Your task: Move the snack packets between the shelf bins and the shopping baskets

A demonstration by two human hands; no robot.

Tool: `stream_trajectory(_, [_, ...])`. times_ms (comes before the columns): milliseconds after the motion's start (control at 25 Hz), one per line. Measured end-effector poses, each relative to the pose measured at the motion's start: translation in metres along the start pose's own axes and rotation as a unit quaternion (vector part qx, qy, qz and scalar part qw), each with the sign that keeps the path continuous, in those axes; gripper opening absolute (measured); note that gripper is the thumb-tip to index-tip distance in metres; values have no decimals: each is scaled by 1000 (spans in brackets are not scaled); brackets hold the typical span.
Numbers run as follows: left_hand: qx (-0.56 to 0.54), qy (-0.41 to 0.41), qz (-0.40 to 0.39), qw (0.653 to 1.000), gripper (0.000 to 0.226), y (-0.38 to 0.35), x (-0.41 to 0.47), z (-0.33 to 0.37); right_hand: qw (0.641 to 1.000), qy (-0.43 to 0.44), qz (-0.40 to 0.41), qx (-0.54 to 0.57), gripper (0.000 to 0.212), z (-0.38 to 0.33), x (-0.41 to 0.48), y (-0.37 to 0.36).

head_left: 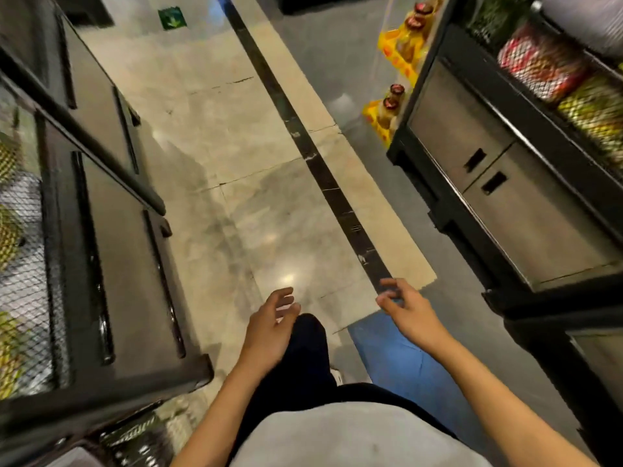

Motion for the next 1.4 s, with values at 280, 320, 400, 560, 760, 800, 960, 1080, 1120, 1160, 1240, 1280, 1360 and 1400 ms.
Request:
stream_trajectory(280, [56, -1, -46, 997, 31, 18, 167, 81, 996, -31, 64, 59, 30, -57, 131, 73])
stream_trajectory(320, [66, -7, -63, 996, 31, 17, 186, 102, 993, -36, 78, 79, 28, -63, 139, 83])
stream_trajectory(400, [97, -38, -115, 988, 31, 9, 234, 152, 983, -48, 123, 128, 24, -71, 156, 111])
stream_trajectory(560, [175, -95, -208, 958, 34, -34, 319, 239, 950, -100, 201, 217, 22, -56, 168, 156])
stream_trajectory(760, [219, -143, -288, 921, 35, -108, 400, 313, 896, -134, 290, 308, 21, -26, 200, 206])
stream_trajectory(800, [220, -145, -296, 918, 34, -121, 414, 324, 891, -136, 296, 317, 19, -26, 213, 223])
stream_trajectory(960, [212, -150, -319, 911, 28, -167, 461, 382, 882, -85, 341, 314, 17, -48, 263, 320])
stream_trajectory(1080, [149, -202, -320, 914, 22, -198, 495, 453, 881, -28, 367, 297, 18, -81, 290, 408])
stream_trajectory(1120, [130, -222, -320, 912, 23, -206, 506, 481, 877, -10, 381, 293, 21, -93, 294, 436])
stream_trajectory(1160, [116, -242, -324, 907, 25, -214, 513, 511, 873, 9, 397, 283, 22, -108, 295, 462])
stream_trajectory(1240, [92, -301, -326, 891, 27, -230, 523, 574, 856, 58, 439, 267, 26, -136, 290, 516])
stream_trajectory(1280, [81, -336, -323, 881, 27, -238, 526, 605, 841, 79, 465, 265, 27, -149, 284, 539])
stream_trajectory(1360, [46, -405, -319, 856, 20, -251, 533, 666, 814, 118, 507, 259, 22, -178, 268, 585])
stream_trajectory(1400, [29, -442, -321, 837, 16, -258, 536, 697, 807, 145, 517, 246, 25, -196, 259, 607])
Point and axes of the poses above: each hand's wrist, its own x-axis towards the middle knuckle, its own y-axis out of the back of the hand, z = x × y, the point moved 8 cm from there along x, towards the middle knuckle, and after that the axes turned 8 degrees about -z, right-handed, at the moved point
